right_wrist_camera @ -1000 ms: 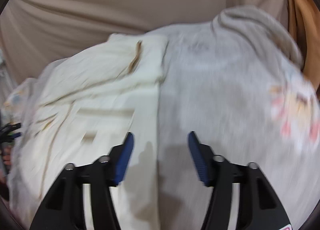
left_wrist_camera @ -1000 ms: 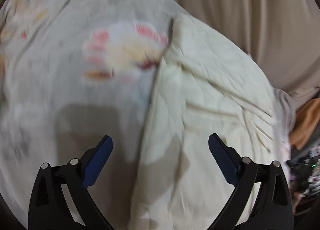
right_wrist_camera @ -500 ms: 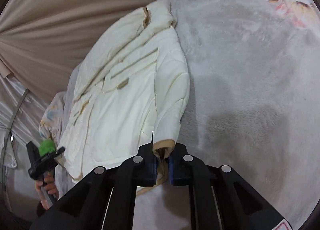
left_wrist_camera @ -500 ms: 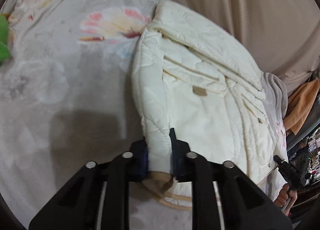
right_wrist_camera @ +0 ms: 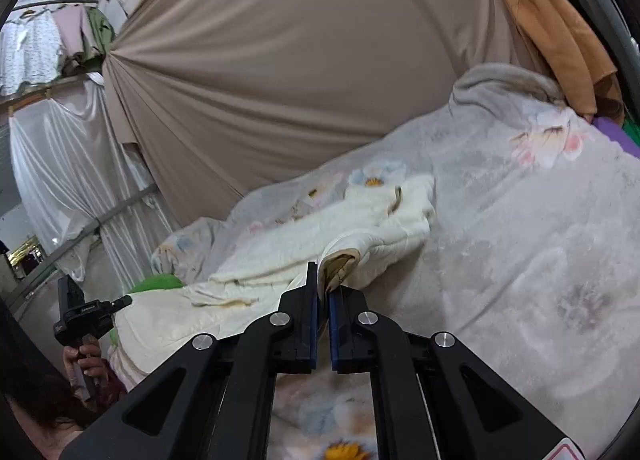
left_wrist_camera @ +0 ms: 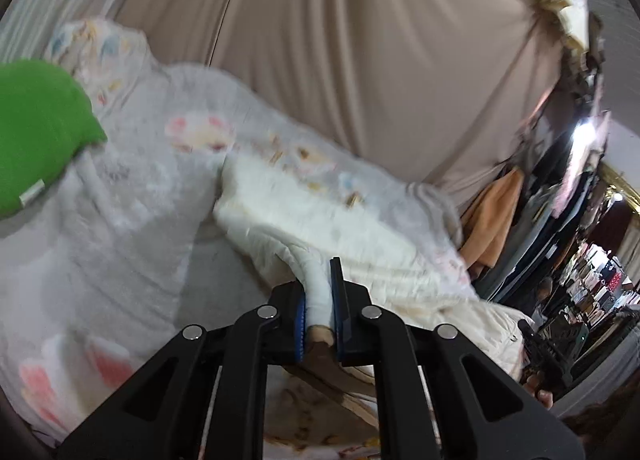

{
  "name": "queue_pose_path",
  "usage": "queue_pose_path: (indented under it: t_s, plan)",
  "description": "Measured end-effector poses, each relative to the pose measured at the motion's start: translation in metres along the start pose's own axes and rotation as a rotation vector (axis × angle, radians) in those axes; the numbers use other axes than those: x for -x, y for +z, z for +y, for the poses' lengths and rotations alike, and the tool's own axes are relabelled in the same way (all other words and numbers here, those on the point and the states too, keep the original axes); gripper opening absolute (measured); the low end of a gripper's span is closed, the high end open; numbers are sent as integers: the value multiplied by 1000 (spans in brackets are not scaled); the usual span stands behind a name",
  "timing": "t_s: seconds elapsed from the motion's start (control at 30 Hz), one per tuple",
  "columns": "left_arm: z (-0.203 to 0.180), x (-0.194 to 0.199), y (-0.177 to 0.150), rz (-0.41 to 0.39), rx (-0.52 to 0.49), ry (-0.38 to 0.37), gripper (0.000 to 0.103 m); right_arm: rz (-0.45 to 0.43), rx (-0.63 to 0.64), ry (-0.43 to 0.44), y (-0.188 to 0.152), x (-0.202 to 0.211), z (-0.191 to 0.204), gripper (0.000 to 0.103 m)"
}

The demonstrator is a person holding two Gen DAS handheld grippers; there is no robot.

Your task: Fold large clothes

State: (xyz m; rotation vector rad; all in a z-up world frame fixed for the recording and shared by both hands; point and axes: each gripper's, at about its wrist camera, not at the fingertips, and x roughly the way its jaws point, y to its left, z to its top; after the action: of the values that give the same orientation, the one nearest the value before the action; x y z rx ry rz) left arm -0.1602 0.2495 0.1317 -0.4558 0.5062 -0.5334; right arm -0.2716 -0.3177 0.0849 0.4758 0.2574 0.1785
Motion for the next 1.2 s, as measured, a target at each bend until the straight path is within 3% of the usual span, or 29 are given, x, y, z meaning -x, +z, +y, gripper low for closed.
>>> queue_pose_path:
  t_s: [0.1,0.23,0.3,0.37,0.5,0.67,0.83,0.93,1.03,1.1,1.17,1.2]
  plan:
    - [-20,16,14,-91,-47,-4,10,-92,26,27,18,18,13,5]
    - [-27,-31,47,-91,-86,53,10,-111,-11,43,54,-26,-2,5]
    - [-21,-80,67,-48,-99,117,10,-74,-54,4,70,-69,-19,5]
    - [-16,-138,77,-2,-124,238,10,-2,-124,-53,81,-128,-43,5]
    - [10,-247,77,118,-134,425,10,119,-177,-176,77,-220,-81,5]
    - [63,-317,52,237,-77,466,12,256,-201,-262,53,-288,-120,5]
    - [75,-330,41,252,-65,444,13,306,-217,-258,44,-298,-130,5]
    - [75,-313,47,229,-23,391,17,254,-252,-209,51,-277,-129,16]
    - [67,-268,62,159,-7,304,30,101,-244,-176,68,-223,-112,33]
    - [55,-231,72,100,-14,227,39,19,-154,-199,77,-190,-87,33]
    - [34,-206,78,31,-54,241,57,10,-22,-226,80,-180,-50,33]
    - [19,-195,79,-17,-96,275,58,26,36,-222,78,-182,-32,33]
